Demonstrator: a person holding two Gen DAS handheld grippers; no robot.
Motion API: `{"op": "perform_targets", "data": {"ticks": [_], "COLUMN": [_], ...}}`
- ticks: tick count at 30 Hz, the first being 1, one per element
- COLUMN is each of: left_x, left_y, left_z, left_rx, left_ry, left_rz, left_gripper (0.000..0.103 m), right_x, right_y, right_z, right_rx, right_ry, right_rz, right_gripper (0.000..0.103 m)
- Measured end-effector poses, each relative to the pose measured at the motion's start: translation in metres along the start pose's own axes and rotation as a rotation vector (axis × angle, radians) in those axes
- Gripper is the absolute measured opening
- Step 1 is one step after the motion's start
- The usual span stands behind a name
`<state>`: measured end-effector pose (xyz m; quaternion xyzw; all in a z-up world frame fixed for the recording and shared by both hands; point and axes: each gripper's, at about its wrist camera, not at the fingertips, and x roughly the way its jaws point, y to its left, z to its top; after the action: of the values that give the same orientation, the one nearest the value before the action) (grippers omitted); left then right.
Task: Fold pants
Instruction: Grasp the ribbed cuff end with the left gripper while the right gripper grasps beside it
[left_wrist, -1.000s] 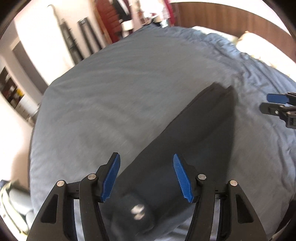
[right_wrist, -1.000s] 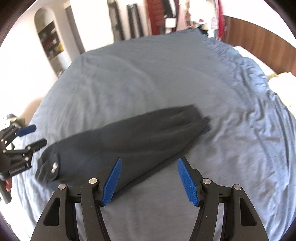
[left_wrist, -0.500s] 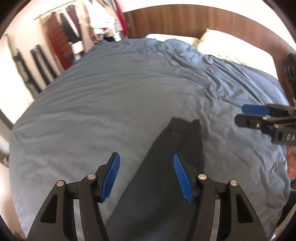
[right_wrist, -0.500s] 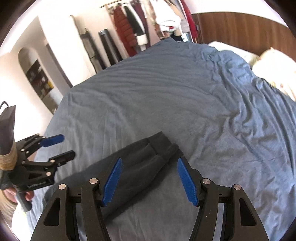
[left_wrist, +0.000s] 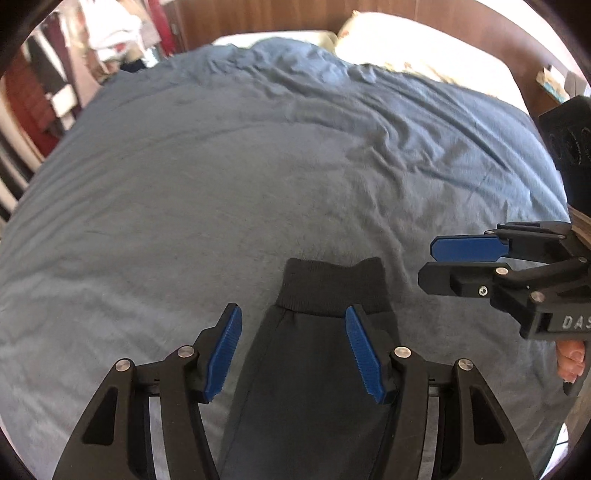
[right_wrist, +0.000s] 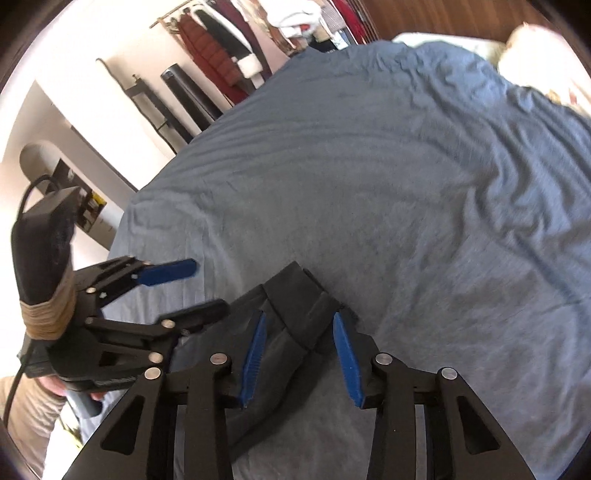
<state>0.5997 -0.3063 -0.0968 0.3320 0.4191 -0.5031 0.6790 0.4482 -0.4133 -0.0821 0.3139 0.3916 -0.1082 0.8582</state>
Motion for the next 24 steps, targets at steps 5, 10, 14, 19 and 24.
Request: {"op": "perform_targets", "data": {"ticks": [5, 10, 14, 19, 24], "left_x": [0.029, 0.048, 0.062, 0.075, 0.082], "left_y": [0.017, 0.024, 0.026, 0.026, 0.024], "left_z": [0.009, 0.012, 0.014, 0.018, 0.019], "left_rx": [0.007, 0.007, 0.007, -0.013, -0.033], "left_ry": [0.071, 0.112, 0.134, 0.157, 0.188], "left_rz": [-0.06, -0.109, -0.144, -0.199, -0.199], "left_gripper": [0.053, 0.045, 0.045, 0.045, 0.017], "right_x": [0.023, 0.043, 0.054, 0.069, 0.077], "right_y": [-0.013, -0.019, -0.021, -0.025, -0.03], "right_z": [0.002, 0.006, 0.006, 0.002, -0.002], "right_rx": [0.061, 0.081, 0.101, 0.134, 0.154], "right_ry": [0.023, 0.052, 0.078, 0.123, 0.135], "right_rz": [0.009, 0.007, 0.01, 0.035, 0.029], "right_gripper": [0.038, 0.035, 0.034, 0.034, 0.021]}}
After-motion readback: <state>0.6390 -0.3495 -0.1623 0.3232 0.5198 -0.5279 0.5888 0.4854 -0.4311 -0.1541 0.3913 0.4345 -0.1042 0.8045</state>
